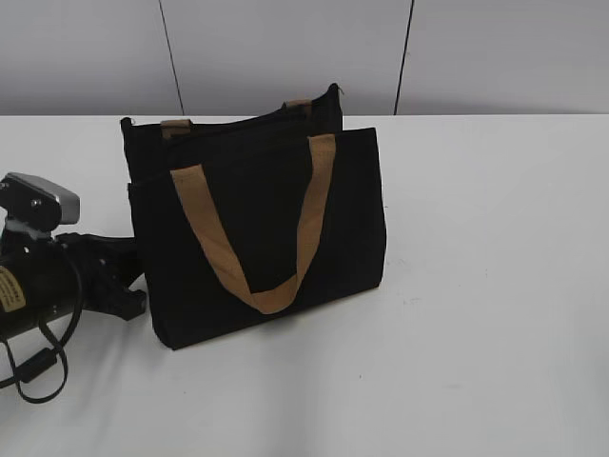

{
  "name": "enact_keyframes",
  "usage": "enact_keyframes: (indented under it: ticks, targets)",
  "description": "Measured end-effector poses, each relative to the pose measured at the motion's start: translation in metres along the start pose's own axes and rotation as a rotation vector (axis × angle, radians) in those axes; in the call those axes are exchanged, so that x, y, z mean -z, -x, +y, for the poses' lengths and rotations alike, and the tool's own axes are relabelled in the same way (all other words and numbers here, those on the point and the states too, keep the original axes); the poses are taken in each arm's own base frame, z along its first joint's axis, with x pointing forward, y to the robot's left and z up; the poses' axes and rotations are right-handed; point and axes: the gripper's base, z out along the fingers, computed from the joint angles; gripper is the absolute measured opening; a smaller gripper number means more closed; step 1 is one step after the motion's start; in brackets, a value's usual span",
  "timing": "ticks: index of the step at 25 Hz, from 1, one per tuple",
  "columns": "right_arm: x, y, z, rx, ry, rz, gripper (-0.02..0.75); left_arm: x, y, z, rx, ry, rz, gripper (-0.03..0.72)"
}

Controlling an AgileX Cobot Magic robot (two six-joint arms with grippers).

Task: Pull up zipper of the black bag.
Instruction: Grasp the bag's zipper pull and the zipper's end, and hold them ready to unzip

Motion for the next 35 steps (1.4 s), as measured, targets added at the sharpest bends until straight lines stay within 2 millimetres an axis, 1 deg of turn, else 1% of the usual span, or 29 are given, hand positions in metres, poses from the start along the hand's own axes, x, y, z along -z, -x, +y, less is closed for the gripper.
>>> enact_keyframes:
  ticks: [2,5,11,14,17,20,27,35]
  targets:
    - [0.0,0.0,0.0,0.0,0.0,0.0,0.295,0.002,0.005,0.0,-0.005,0.004,-0.009,0.017]
    - [0.0,0.0,0.0,0.0,0.0,0.0,0.295,0.01,0.023,0.002,-0.033,0.021,-0.063,0.017]
    - [0.0,0.0,0.0,0.0,0.0,0.0,0.295,0.042,0.069,0.003,-0.113,0.092,-0.149,0.016]
    - [0.0,0.0,0.0,0.0,0.0,0.0,0.295,0.058,0.087,0.003,-0.127,0.136,-0.206,0.016]
    - [0.0,0.0,0.0,0.0,0.0,0.0,0.295,0.07,0.1,0.002,-0.139,0.158,-0.259,0.016]
    - [0.0,0.0,0.0,0.0,0.0,0.0,0.295,0.075,0.104,0.001,-0.142,0.164,-0.281,0.016]
    - [0.0,0.0,0.0,0.0,0.0,0.0,0.295,0.076,0.106,0.001,-0.106,0.157,-0.308,0.016]
    - [0.0,0.0,0.0,0.0,0.0,0.0,0.295,0.077,0.109,0.0,-0.022,0.137,-0.349,0.016]
